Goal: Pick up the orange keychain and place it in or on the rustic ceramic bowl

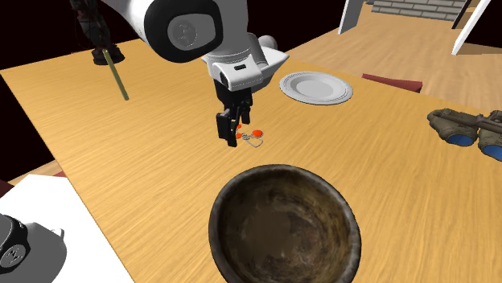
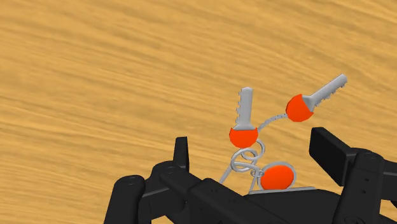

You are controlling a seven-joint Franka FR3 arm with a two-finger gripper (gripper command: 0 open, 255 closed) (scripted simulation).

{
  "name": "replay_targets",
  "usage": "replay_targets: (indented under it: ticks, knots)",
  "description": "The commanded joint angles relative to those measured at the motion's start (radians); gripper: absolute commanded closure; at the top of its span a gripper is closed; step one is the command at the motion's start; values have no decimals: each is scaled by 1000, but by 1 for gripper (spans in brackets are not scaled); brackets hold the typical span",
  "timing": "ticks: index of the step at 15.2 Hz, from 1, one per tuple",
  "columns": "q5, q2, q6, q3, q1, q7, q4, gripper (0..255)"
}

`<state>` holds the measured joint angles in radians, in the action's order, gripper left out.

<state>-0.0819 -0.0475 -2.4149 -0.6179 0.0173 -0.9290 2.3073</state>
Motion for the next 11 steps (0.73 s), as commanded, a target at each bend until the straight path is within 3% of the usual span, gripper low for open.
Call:
replay_targets:
  ticks: [1, 5, 6, 11]
  knots:
    - [-3, -3, -2, 0, 0, -2, -1, 0]
    - [-3, -3, -2, 0, 0, -2, -1, 0]
    - [-3, -3, -2, 0, 0, -2, -1, 255]
    - [1, 1, 1, 1, -1, 2, -1, 255]
